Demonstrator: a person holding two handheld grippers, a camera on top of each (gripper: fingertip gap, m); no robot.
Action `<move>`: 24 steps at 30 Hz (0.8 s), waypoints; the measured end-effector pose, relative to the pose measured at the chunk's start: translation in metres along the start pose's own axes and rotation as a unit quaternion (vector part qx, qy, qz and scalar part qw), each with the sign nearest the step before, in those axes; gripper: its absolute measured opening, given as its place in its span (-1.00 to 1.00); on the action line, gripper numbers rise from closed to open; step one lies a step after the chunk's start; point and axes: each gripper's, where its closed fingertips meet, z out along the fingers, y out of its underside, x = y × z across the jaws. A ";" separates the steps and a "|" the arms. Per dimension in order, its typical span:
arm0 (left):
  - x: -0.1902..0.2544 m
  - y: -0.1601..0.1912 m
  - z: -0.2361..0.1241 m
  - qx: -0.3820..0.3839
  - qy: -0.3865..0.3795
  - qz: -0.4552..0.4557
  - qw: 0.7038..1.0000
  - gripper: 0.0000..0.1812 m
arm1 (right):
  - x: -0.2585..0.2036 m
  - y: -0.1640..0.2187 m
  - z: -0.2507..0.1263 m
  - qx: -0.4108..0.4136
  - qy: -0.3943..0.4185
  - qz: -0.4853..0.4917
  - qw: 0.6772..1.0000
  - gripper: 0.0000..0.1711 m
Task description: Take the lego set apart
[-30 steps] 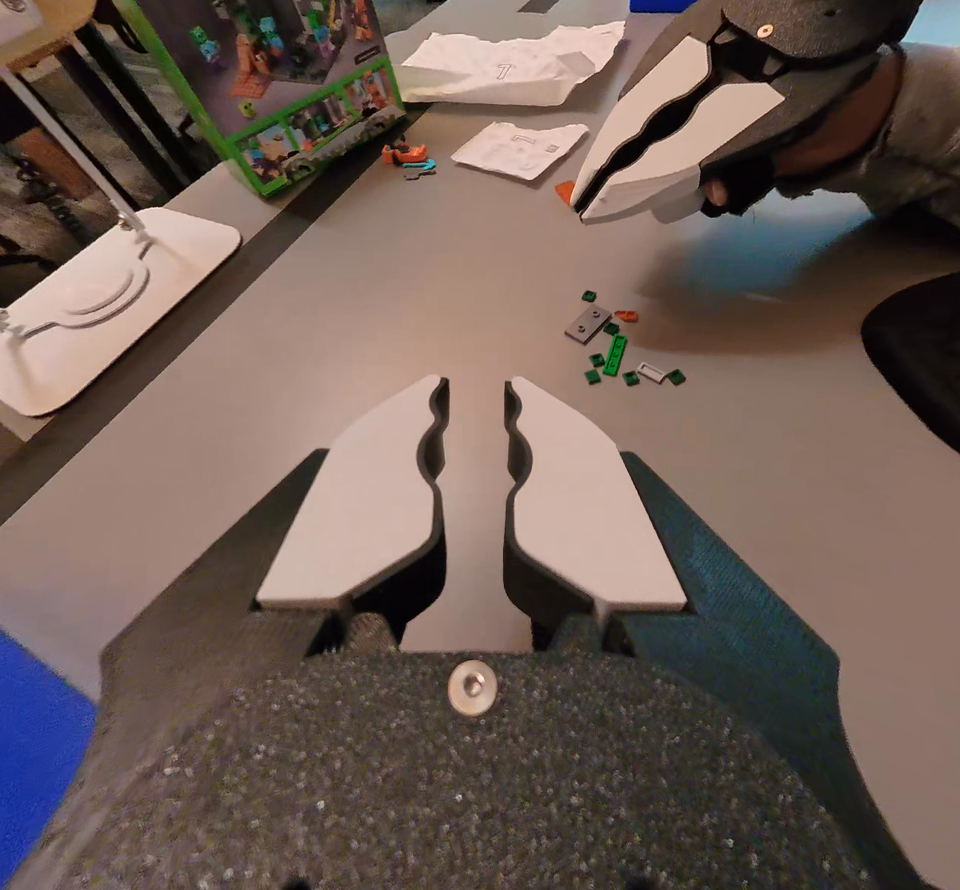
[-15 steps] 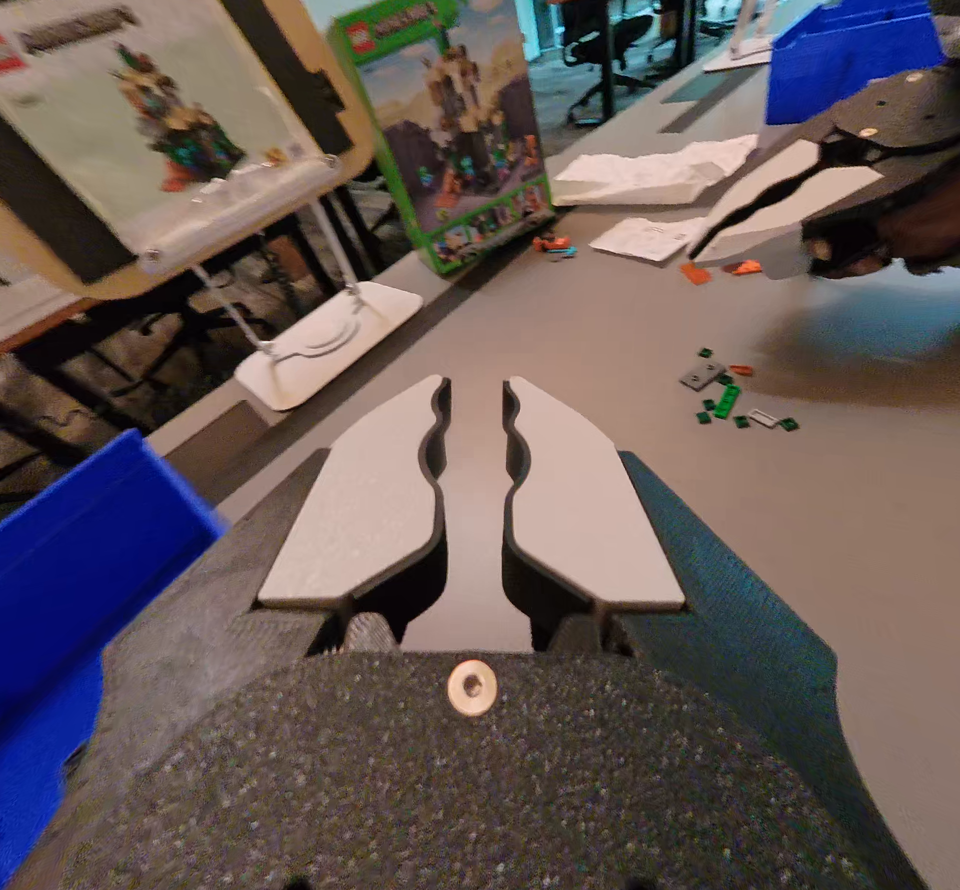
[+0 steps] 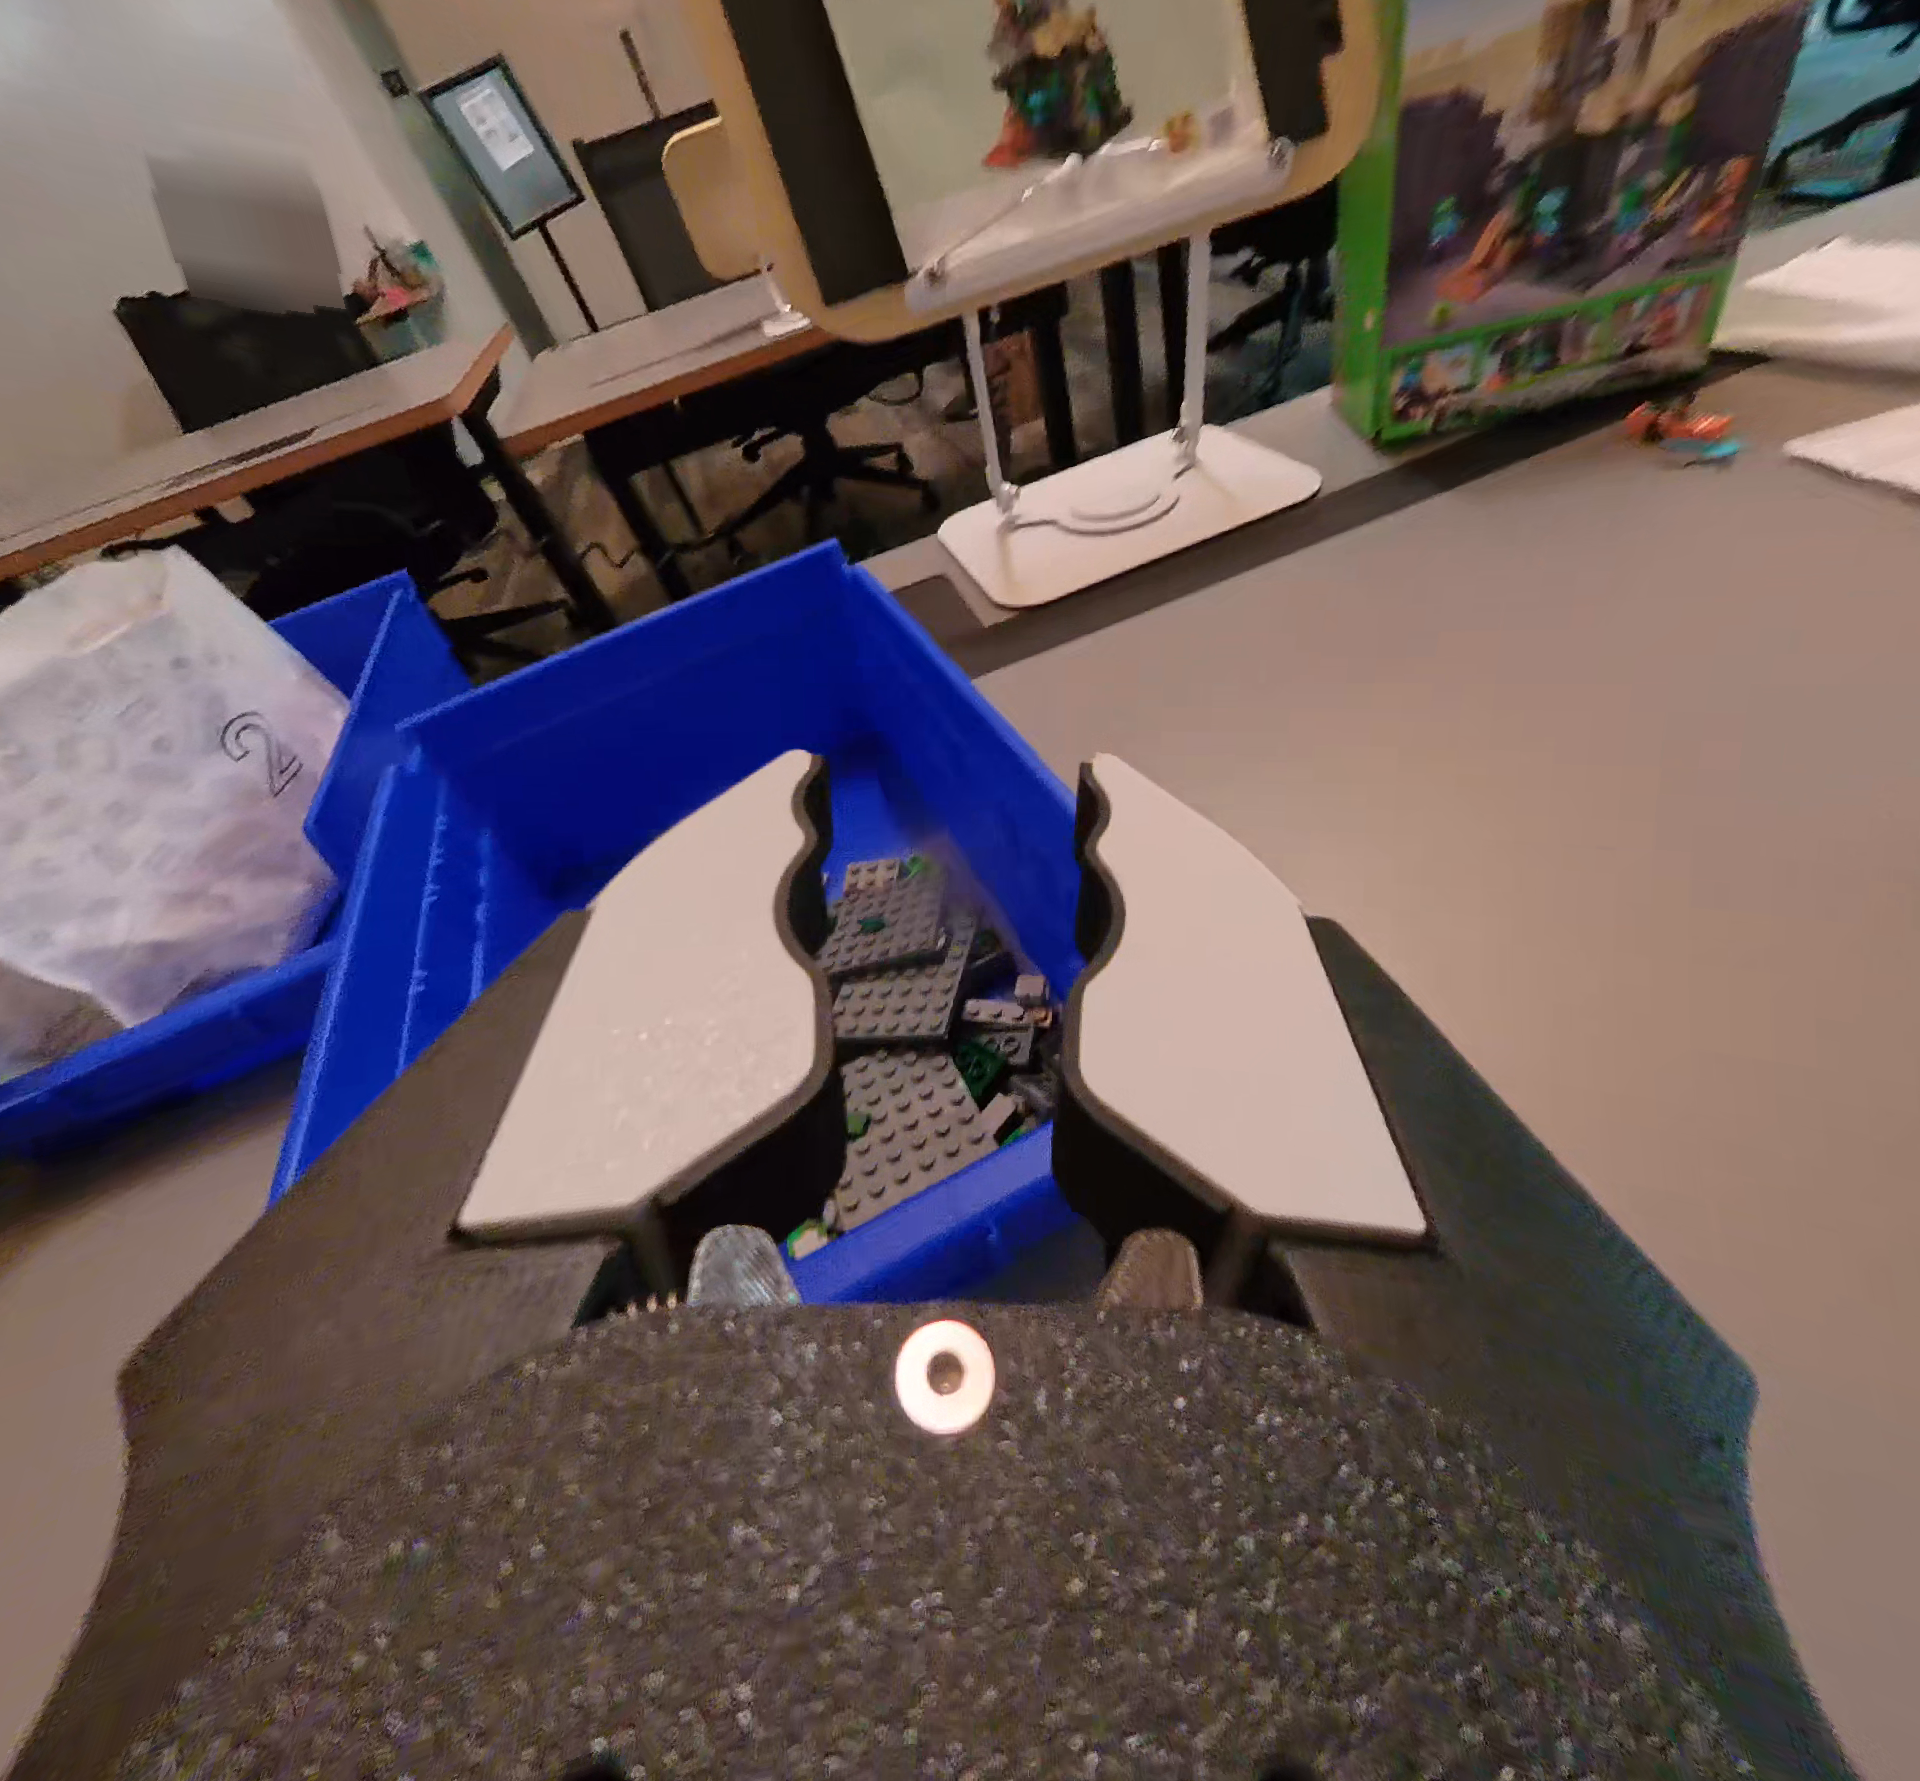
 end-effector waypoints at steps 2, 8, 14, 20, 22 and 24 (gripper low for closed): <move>0.000 0.011 0.002 -0.019 -0.007 0.004 1.000 -0.46 | 0.000 0.000 0.000 0.001 -0.003 0.006 1.000 -0.95; 0.017 0.040 0.014 -0.067 0.031 -0.024 0.997 -0.37 | -0.005 0.001 0.005 0.000 -0.019 0.021 1.000 -0.95; 0.042 0.052 0.033 -0.099 0.068 -0.024 0.992 -0.50 | -0.006 0.002 0.006 -0.003 -0.018 0.020 1.000 -0.95; 0.041 0.061 0.045 -0.120 0.024 0.005 0.992 -0.82 | -0.001 0.002 0.002 -0.007 0.002 0.009 1.000 -0.95; 0.033 0.063 0.043 -0.132 -0.003 0.016 0.991 -0.87 | -0.001 0.001 0.001 -0.006 0.003 0.011 1.000 -0.95; 0.022 0.067 0.038 -0.142 -0.033 0.016 0.989 -0.91 | -0.001 0.002 0.001 -0.009 0.006 0.008 1.000 -0.95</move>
